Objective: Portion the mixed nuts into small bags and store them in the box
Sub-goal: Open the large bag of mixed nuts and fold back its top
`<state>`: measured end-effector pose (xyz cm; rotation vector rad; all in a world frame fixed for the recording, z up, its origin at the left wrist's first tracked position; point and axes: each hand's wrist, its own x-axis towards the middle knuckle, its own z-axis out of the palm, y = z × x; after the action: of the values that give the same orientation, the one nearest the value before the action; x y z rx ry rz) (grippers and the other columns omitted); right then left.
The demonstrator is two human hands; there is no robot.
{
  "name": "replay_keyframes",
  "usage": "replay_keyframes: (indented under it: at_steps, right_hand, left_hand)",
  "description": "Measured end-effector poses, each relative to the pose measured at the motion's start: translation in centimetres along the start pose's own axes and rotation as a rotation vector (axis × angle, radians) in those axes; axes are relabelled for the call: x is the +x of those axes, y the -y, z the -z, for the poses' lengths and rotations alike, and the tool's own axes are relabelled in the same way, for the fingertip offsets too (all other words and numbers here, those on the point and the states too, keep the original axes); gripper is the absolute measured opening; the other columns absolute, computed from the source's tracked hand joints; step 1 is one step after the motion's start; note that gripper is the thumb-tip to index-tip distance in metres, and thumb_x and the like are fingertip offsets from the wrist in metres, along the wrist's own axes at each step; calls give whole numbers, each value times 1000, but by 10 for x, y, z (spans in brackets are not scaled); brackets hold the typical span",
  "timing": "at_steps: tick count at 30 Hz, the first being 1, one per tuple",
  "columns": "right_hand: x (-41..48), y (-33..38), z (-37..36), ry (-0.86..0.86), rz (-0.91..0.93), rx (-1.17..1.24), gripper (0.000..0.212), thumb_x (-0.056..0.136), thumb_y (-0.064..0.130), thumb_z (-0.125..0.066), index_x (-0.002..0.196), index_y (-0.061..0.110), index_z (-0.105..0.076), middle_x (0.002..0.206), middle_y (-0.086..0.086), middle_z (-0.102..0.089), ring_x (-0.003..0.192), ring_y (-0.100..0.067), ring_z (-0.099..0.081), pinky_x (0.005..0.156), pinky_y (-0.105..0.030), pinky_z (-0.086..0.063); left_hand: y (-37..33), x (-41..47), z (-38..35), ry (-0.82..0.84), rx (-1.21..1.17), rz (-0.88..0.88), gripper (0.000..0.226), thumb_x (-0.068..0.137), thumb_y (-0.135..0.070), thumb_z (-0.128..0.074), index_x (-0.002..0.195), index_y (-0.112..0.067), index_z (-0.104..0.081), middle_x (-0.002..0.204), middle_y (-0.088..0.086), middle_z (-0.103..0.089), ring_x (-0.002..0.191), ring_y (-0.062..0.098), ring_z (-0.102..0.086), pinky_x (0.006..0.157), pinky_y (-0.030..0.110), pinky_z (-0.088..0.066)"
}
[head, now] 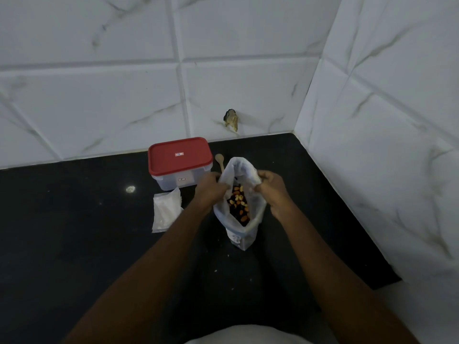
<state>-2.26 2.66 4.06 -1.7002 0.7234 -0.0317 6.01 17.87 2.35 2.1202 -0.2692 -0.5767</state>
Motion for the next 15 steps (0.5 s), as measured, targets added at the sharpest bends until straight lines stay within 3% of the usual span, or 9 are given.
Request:
replay_keyframes:
  at_steps: [4,9,12,15]
  right_hand:
    - [3,2,12,73,12,44,35,81,-7,-64,109,14,-62,99,1,-65,93,-15,-63,66,-23,-48]
    - [18,19,1,43,30,-26,22,91,28,-67,109,16,-63,102,1,-65,95,-12,-61,69,-25,-47]
    - [25,27,1,-36,118,-49,13,96,29,-61,105,20,-64,95,5,-63,91,-10,-61,75,-26,-51]
    - [29,25,4,-60,154,-88,19,98,29,-58,110,17,-65,96,3,-64,88,-9,-60,80,-28,-53]
  left_hand:
    - [-2,5,15,-1,62,-94,29,86,-8,-67,115,-8,-62,108,6,-64,98,17,-62,81,31,-54]
    - [-20,11,13,-150,215,-210,25,97,-34,-55,106,-12,-64,92,2,-65,86,17,-64,78,33,-54]
    - [-28,12,14,-208,251,-263,19,96,-29,-58,106,-14,-65,90,-1,-64,84,15,-63,77,33,-55]
    - [-31,14,18,-212,269,-277,18,92,-22,-63,109,-16,-65,91,-6,-60,82,8,-58,69,23,-48]
